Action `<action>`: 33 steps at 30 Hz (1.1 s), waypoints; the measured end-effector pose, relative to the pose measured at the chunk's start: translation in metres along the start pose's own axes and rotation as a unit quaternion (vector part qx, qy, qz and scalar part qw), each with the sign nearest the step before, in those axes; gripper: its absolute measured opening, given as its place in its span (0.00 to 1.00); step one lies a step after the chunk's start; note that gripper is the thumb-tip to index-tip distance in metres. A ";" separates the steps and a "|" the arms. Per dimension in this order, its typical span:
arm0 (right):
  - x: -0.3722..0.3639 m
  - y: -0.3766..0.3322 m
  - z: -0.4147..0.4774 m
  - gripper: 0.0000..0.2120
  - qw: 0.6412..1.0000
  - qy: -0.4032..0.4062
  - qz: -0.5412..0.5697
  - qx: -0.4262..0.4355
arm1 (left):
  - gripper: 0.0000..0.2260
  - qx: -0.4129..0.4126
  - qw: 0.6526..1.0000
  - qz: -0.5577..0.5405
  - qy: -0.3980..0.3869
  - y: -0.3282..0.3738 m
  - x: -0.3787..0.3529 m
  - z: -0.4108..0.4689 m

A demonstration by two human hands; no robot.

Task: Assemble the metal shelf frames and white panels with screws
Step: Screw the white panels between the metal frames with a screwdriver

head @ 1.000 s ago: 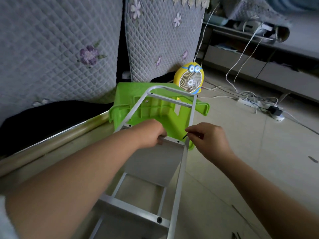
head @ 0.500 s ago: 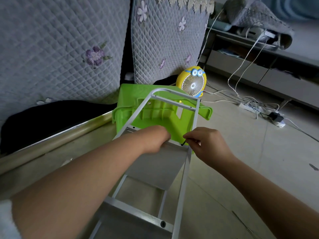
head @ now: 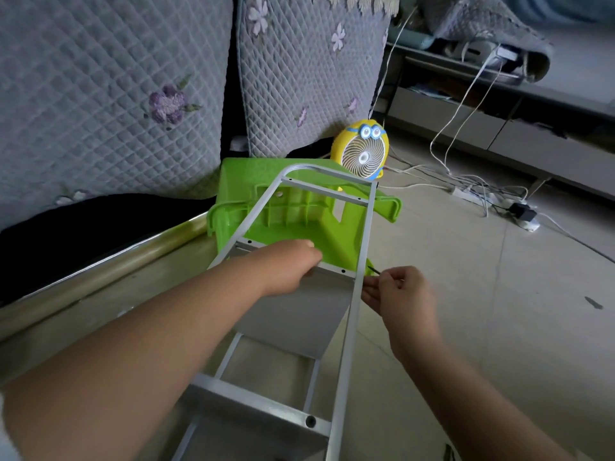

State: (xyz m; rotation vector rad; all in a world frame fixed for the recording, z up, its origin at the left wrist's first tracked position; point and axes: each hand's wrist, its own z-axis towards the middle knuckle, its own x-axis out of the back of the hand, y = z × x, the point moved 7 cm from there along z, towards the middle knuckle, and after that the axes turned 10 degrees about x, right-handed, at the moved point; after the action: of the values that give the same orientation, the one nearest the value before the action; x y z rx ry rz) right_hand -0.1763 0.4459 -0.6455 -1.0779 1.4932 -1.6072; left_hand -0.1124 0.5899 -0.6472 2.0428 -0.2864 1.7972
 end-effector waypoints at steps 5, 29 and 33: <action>-0.003 0.005 -0.012 0.11 0.998 0.037 0.037 -0.026 | 0.05 -0.006 1.000 -0.006 -0.002 0.003 0.002 -0.002; 0.009 0.003 -0.002 0.09 0.986 -0.026 -0.145 0.080 | 0.10 0.010 0.997 -0.074 0.011 0.009 0.010 -0.001; 0.013 -0.032 0.006 0.06 0.925 -0.086 -0.282 0.241 | 0.11 0.013 0.998 -0.067 0.015 0.008 0.011 0.000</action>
State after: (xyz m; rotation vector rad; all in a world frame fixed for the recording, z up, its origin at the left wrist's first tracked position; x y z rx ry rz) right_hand -0.1747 0.4350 -0.6118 -1.3762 0.6286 -2.0534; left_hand -0.1139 0.5835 -0.6349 2.0000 -0.1139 1.7570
